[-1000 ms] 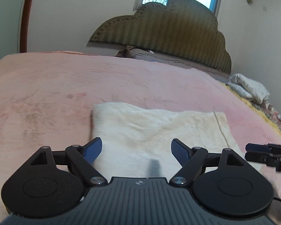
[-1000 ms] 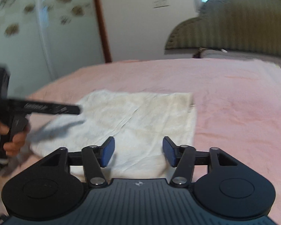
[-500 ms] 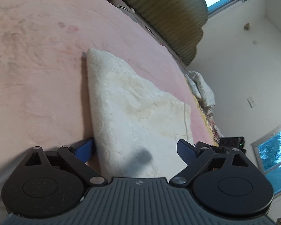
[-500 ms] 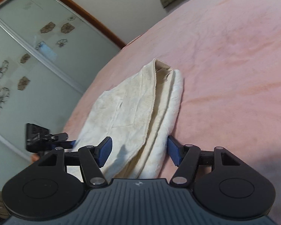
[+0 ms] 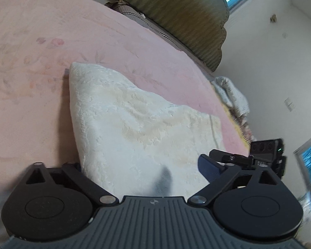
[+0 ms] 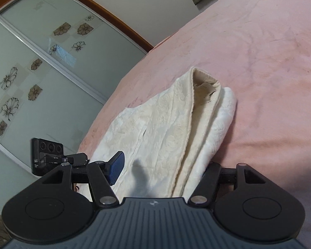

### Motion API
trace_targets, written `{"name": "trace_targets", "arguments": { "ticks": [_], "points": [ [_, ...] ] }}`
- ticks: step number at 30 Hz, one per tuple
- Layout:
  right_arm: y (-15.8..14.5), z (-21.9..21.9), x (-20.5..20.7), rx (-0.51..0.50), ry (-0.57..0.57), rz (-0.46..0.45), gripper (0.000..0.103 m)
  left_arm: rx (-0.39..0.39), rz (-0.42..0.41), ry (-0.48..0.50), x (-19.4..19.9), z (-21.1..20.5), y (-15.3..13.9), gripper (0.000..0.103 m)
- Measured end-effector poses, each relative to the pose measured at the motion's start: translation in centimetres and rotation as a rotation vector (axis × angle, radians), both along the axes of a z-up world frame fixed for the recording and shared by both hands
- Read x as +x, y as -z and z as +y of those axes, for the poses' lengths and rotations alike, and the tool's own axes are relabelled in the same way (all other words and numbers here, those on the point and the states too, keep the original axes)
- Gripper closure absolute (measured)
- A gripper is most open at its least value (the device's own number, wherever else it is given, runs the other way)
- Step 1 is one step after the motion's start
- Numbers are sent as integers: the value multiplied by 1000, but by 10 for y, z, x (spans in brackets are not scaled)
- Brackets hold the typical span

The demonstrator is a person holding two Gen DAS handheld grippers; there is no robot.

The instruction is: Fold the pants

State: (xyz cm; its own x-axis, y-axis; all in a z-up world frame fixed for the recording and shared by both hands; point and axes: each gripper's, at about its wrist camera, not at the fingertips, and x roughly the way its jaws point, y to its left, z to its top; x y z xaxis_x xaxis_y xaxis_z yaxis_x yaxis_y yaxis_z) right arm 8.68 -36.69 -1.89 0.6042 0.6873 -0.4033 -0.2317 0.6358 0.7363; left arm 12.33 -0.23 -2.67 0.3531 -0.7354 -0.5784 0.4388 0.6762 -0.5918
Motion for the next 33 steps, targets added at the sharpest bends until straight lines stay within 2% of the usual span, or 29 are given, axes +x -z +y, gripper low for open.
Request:
{"name": "trace_targets", "arguments": {
  "ticks": [1,2,3,6,11,14,21,26,33],
  "points": [
    [-1,3,-1,-25,6,4,55,52,-37,1,-3,-5,-2,30],
    [-2,6,-2,-54,15,6,59,104,-73,-2,-7,-9,-4,38],
    [-3,8,-4,-78,25,6,63,158,-108,-6,-9,-12,-6,51],
    [-8,15,-10,-129,42,-4,67,230,-171,-17,-18,-20,-11,60],
    [-20,37,-20,-256,84,-50,68,381,-272,-42,-34,-44,-23,62],
    [-25,44,-25,-290,108,-66,70,426,-299,-56,-40,-51,-27,63],
    [-39,57,-32,-347,132,-110,78,470,-334,-74,-47,-48,-37,71],
    [-50,65,-34,-379,128,-140,79,478,-350,-79,-51,-46,-43,74],
    [-62,73,-32,-372,117,-171,79,475,-383,-120,-58,-39,-55,78]
  ]
}}
